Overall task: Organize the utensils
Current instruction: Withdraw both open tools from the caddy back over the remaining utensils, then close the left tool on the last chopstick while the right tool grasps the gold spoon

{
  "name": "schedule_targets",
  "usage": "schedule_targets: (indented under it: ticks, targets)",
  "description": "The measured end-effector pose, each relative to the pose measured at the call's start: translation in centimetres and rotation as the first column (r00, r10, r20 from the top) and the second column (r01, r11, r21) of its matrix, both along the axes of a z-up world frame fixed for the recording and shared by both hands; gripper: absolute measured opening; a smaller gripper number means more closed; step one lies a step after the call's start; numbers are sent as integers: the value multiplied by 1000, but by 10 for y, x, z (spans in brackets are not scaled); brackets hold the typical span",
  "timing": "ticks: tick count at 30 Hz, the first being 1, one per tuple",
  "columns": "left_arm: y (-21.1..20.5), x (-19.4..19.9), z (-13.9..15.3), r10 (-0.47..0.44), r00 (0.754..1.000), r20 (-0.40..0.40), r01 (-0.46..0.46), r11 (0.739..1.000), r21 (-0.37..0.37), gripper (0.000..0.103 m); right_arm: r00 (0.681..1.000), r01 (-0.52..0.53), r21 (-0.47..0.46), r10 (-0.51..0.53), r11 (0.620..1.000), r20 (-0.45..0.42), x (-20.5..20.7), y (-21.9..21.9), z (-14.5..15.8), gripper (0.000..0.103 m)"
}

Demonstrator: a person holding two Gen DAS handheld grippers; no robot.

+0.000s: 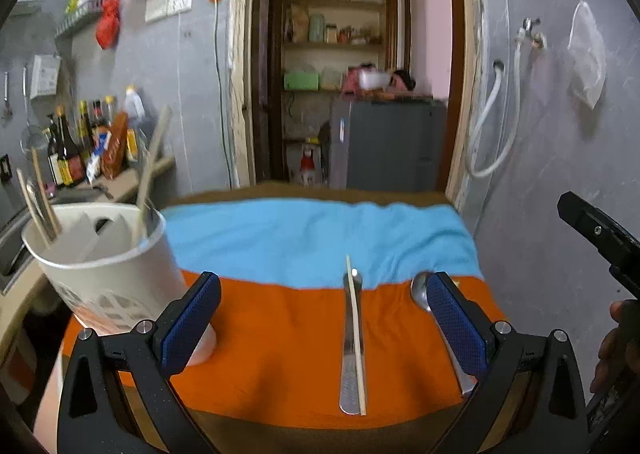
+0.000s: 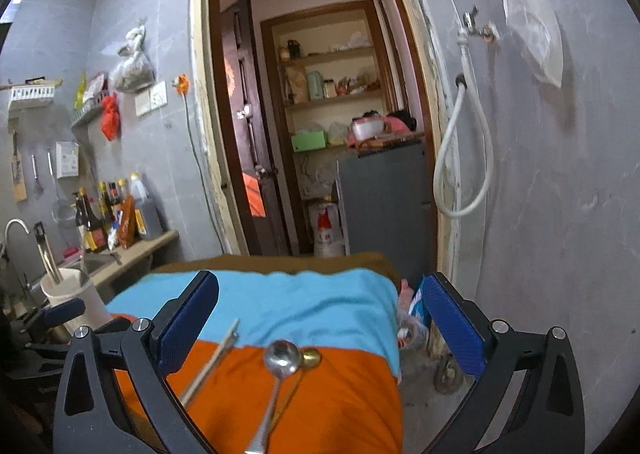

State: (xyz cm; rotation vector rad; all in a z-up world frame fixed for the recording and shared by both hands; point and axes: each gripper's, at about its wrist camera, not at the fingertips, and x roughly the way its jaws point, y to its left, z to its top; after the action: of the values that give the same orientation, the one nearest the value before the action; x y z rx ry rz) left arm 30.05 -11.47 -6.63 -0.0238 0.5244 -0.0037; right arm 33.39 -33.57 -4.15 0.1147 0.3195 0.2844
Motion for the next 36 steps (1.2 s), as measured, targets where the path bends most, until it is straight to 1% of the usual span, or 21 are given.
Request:
schedule_targets:
  ticks: [4,5,9,11,12,14,15,17,18,20,21,23,24,27,29,30,32,36]
  targets:
    - [-1,21,-20,-41,994,-106,40,999,-14,100,997,6,-5,-6,1000,-72,16,-3,-18,103]
    - [-1,24,-22,-43,992,-116,42,999,-14,100,995,14,-14,-15,1000,-102,21,-3,-24,103]
    - [-1,33,-34,-63,987,-148,62,998,-13,98,984,16,-36,-22,999,-176,35,-3,-39,103]
    - [-1,41,-39,-69,982,-179,68,998,-13,88,978,10,-58,-22,998,-208,41,0,-46,103]
    - [-2,45,-41,-71,978,-194,69,997,-14,84,976,3,-61,-17,998,-218,43,1,-48,103]
    - [-1,53,-48,-72,969,-234,70,997,-18,70,970,-9,-69,-8,998,-243,48,2,-54,103]
    - [0,56,-50,-74,965,-251,71,997,-22,68,968,-14,-74,-5,997,-252,49,4,-55,103]
    - [1,64,-55,-83,955,-284,77,996,-34,59,962,-33,-84,9,996,-273,54,7,-59,102]
    - [1,68,-57,-91,949,-301,84,996,-36,57,958,-44,-90,17,995,-287,56,9,-61,101]
    - [0,76,-62,-104,938,-330,97,995,-38,51,949,-65,-98,31,993,-315,61,13,-65,99]
    - [-1,80,-64,-111,932,-346,104,994,-40,48,942,-78,-100,41,992,-332,64,15,-67,96]
    - [-3,88,-69,-123,918,-377,114,992,-45,39,933,-92,-109,48,990,-358,68,17,-70,91]
    - [-3,91,-71,-127,913,-387,117,992,-50,37,927,-97,-116,48,989,-372,70,18,-72,88]
    - [-1,96,-72,-129,912,-389,113,991,-65,31,909,-105,-140,38,985,-415,76,22,-78,85]
    - [0,97,-71,-136,912,-387,114,990,-79,23,897,-118,-150,41,982,-440,79,24,-81,81]
    - [0,98,-71,-136,912,-386,112,990,-84,21,891,-127,-157,43,979,-452,81,26,-83,80]
    - [4,101,-71,-138,912,-387,106,989,-102,14,883,-142,-169,48,975,-467,82,29,-86,79]
    - [13,107,-70,-127,910,-394,75,987,-145,7,871,-165,-190,53,968,-488,84,33,-89,79]
